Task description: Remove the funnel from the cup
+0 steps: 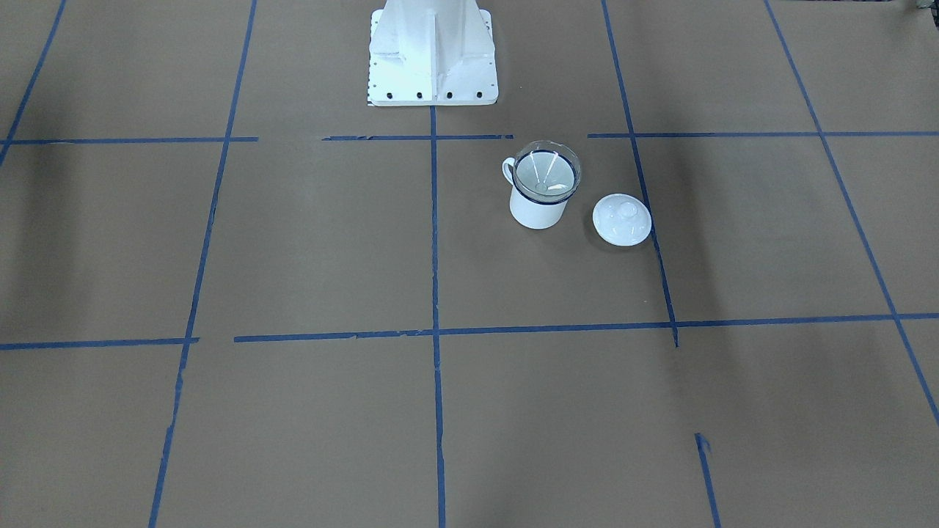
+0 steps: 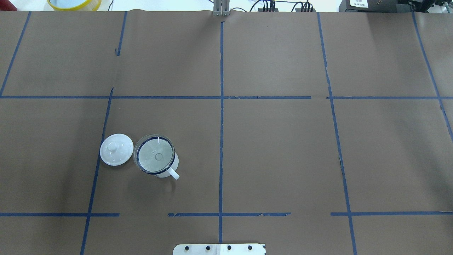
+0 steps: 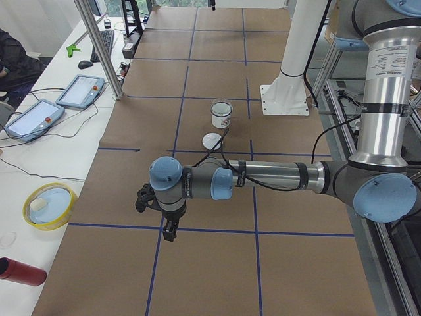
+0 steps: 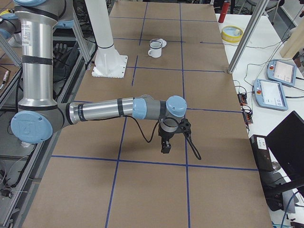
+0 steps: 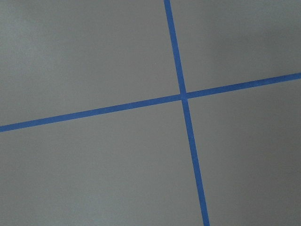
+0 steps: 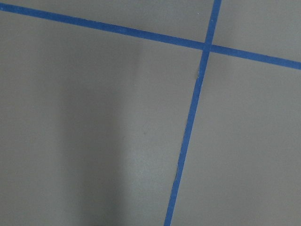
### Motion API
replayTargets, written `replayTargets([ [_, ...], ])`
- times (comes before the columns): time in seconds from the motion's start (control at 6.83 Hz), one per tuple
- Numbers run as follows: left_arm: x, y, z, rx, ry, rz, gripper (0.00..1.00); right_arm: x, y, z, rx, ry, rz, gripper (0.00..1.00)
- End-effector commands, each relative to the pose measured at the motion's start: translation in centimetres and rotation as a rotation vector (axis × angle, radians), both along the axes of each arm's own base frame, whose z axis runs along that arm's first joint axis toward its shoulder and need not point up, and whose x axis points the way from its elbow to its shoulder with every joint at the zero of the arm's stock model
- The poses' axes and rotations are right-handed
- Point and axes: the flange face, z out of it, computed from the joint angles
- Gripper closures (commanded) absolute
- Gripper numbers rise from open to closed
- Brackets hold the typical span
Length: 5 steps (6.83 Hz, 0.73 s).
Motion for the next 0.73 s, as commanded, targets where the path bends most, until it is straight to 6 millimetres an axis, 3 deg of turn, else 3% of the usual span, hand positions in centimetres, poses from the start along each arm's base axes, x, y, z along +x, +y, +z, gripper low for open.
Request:
replayTargets([
  [0.0, 0.0, 0.0, 0.0, 0.002, -0.001, 0.001, 0.00, 0.0, 0.0, 0.0, 0.000, 0.000, 0.000, 0.00],
  [0.44, 0.0, -0.8, -0.8, 0.009, -0.005, -0.003, 0.00, 0.0, 0.0, 0.0, 0.000, 0.000, 0.000, 0.00],
  [0.59, 0.0, -2.0, -3.2, -0.009, -0.008, -0.003, 0.00, 0.0, 0.0, 0.0, 0.000, 0.000, 0.000, 0.00],
])
